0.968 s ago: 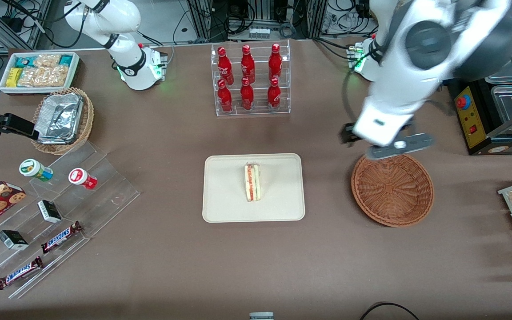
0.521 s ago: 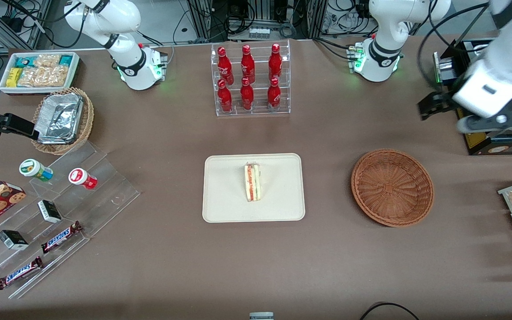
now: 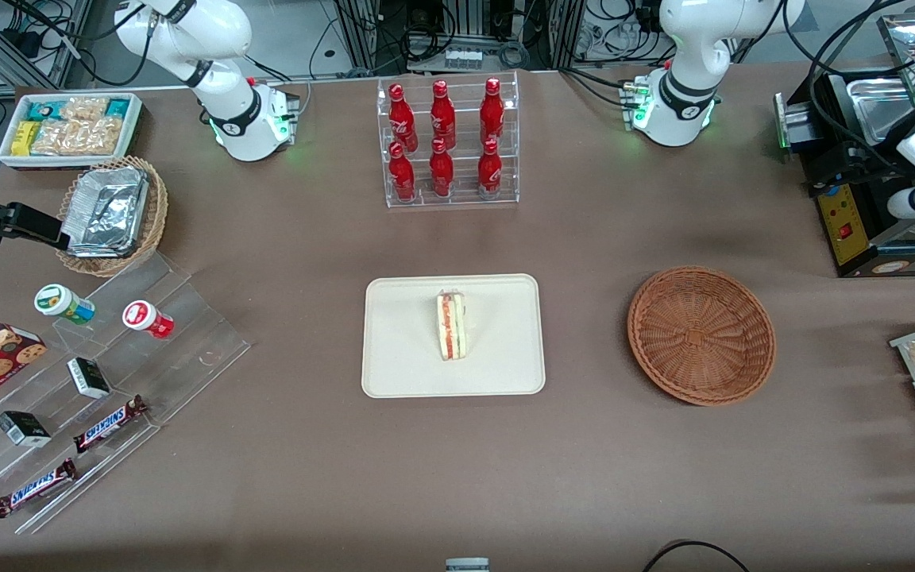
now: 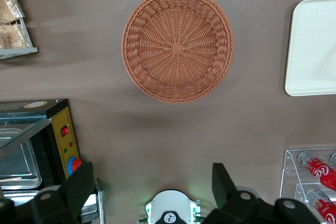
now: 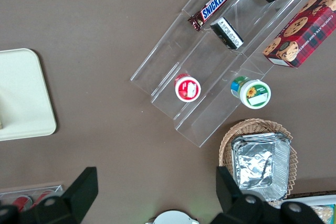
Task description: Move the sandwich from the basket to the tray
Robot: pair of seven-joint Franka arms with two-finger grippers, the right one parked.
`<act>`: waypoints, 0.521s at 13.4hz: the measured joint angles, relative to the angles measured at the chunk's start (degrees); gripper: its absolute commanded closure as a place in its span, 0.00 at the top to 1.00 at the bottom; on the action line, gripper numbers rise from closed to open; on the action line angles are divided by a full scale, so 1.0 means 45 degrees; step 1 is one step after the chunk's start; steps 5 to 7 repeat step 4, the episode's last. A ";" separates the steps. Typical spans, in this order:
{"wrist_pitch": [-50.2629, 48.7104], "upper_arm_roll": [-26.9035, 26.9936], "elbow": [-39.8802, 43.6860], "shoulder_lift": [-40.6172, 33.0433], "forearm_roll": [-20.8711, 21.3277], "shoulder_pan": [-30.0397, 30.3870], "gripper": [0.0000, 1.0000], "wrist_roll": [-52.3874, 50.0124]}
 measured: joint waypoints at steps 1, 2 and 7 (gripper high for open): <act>0.0001 -0.0017 0.0015 -0.0003 0.0000 0.0000 0.99 0.0000; 0.0001 -0.0016 0.0066 -0.0008 0.0002 0.0001 0.99 0.0003; 0.0001 -0.0016 0.0151 -0.0029 0.0016 0.0001 0.99 0.0004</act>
